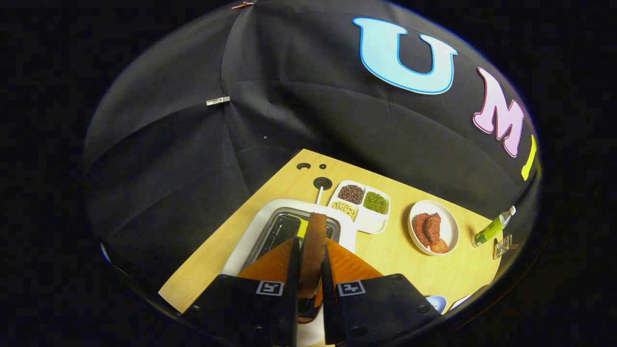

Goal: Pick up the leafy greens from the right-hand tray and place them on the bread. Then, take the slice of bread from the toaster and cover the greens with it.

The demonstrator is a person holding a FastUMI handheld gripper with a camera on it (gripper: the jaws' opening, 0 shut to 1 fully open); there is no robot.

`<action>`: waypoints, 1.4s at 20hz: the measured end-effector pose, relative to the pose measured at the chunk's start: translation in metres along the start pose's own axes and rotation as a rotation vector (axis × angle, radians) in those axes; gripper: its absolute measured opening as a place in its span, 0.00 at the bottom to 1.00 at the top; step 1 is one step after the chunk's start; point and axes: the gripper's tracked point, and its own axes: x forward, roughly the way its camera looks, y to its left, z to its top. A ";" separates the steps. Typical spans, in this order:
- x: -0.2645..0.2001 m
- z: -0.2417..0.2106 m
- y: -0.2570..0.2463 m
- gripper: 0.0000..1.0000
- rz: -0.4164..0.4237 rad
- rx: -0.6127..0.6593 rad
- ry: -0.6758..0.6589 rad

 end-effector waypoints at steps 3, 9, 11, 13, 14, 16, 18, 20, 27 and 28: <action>-0.003 0.001 0.002 0.18 0.020 0.017 0.009; -0.029 0.030 0.003 0.16 0.056 0.011 -0.071; -0.043 0.044 0.002 0.16 0.071 0.031 -0.099; -0.058 0.059 -0.006 0.16 0.079 0.053 -0.132; -0.067 0.065 -0.011 0.16 0.084 0.064 -0.148; -0.082 0.075 -0.026 0.16 0.082 0.081 -0.173; -0.098 0.073 -0.045 0.16 0.080 0.093 -0.182; -0.111 0.067 -0.062 0.16 0.093 0.139 -0.184; -0.135 0.001 -0.151 0.16 0.021 0.214 -0.143; -0.136 -0.013 -0.161 0.16 0.014 0.235 -0.127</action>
